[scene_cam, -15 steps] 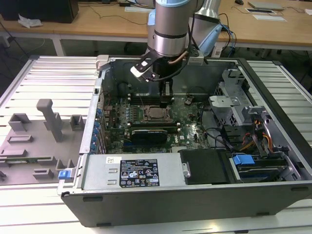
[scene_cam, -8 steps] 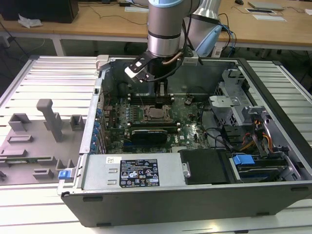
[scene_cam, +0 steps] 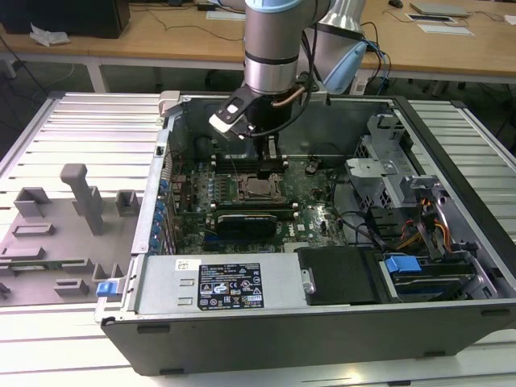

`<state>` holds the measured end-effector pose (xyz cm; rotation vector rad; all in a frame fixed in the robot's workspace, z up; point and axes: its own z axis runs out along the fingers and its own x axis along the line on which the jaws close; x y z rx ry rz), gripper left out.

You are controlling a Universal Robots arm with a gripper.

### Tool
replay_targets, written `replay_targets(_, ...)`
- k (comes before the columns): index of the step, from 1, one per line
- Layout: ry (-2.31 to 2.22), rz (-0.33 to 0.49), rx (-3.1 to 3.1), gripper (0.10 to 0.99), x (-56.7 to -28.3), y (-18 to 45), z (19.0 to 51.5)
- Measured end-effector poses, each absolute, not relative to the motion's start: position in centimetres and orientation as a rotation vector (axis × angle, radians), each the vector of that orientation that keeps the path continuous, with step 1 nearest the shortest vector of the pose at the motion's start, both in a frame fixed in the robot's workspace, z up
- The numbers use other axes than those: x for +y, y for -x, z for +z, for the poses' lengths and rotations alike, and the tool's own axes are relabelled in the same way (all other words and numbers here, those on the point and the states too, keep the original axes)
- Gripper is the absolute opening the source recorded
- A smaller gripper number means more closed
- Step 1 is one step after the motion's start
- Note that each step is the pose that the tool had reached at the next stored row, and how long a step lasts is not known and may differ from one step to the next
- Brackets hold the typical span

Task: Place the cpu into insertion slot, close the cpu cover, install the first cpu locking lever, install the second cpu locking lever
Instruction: 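Close the cpu cover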

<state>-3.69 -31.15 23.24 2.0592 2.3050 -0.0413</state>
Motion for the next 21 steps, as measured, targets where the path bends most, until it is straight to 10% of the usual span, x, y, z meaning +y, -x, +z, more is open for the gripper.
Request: replay_targets(21,-1.521,-0.024,2.686,0.106,-31.15,3.7,23.23)
